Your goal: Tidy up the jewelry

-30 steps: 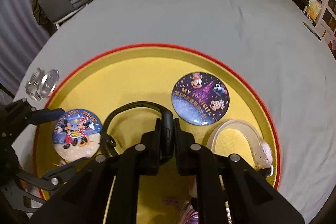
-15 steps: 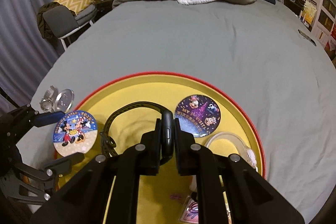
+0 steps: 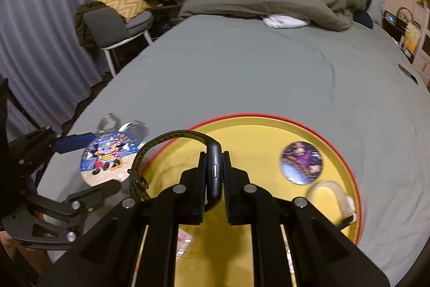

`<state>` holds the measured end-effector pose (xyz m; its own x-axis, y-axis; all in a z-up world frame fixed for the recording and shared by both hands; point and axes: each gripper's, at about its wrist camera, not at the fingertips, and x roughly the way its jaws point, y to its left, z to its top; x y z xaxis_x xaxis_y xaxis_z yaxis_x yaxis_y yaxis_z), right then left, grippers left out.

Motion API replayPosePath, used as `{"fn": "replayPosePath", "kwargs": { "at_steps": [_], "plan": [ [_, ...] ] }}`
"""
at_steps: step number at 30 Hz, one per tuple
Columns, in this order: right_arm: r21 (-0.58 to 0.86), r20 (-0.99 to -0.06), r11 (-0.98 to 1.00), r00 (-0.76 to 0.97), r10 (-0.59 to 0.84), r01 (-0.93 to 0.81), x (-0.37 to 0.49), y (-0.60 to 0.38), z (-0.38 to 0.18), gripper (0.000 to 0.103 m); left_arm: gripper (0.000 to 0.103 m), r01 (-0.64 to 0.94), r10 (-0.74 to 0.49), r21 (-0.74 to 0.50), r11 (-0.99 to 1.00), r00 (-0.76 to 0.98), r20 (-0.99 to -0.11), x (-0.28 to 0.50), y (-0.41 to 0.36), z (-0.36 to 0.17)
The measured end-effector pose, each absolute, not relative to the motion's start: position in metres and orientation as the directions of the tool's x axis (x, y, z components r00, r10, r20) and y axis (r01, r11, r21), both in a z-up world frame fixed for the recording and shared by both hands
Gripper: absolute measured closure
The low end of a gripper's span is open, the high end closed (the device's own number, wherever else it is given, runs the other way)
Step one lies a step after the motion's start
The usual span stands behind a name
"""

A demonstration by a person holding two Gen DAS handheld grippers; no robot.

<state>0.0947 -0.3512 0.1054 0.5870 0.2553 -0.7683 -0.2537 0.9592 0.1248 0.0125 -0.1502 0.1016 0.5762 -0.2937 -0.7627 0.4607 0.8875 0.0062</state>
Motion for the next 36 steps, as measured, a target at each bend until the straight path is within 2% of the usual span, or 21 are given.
{"fn": "replayPosePath", "kwargs": {
  "at_steps": [7, 18, 25, 33, 36],
  "plan": [
    [0.129, -0.770, 0.930, 0.557, 0.313, -0.345, 0.087, -0.296, 0.102, 0.092, 0.032, 0.354, -0.211, 0.017, 0.935, 0.595, -0.775, 0.004, -0.086, 0.095],
    [0.087, -0.835, 0.890, 0.454, 0.311, -0.448, 0.088, -0.213, 0.048, 0.092, 0.032, 0.243, -0.112, 0.033, 0.970, 0.556, -0.824, 0.000, -0.003, 0.055],
    [0.130, -0.849, 0.891, 0.416, 0.327, -0.435, 0.099, -0.200, 0.027, 0.092, 0.032, 0.266, -0.121, 0.033, 0.963, 0.541, -0.832, 0.005, 0.003, 0.041],
    [0.021, -0.888, 0.876, 0.394, 0.237, -0.482, 0.094, -0.177, 0.000, 0.091, 0.031, 0.291, -0.061, 0.096, 0.952, 0.487, -0.871, 0.012, 0.000, 0.006],
    [0.025, -0.889, 0.875, 0.389, 0.241, -0.484, 0.096, -0.179, 0.001, 0.090, 0.024, 0.292, -0.062, 0.088, 0.952, 0.470, -0.881, 0.013, 0.003, 0.007]
  ]
}}
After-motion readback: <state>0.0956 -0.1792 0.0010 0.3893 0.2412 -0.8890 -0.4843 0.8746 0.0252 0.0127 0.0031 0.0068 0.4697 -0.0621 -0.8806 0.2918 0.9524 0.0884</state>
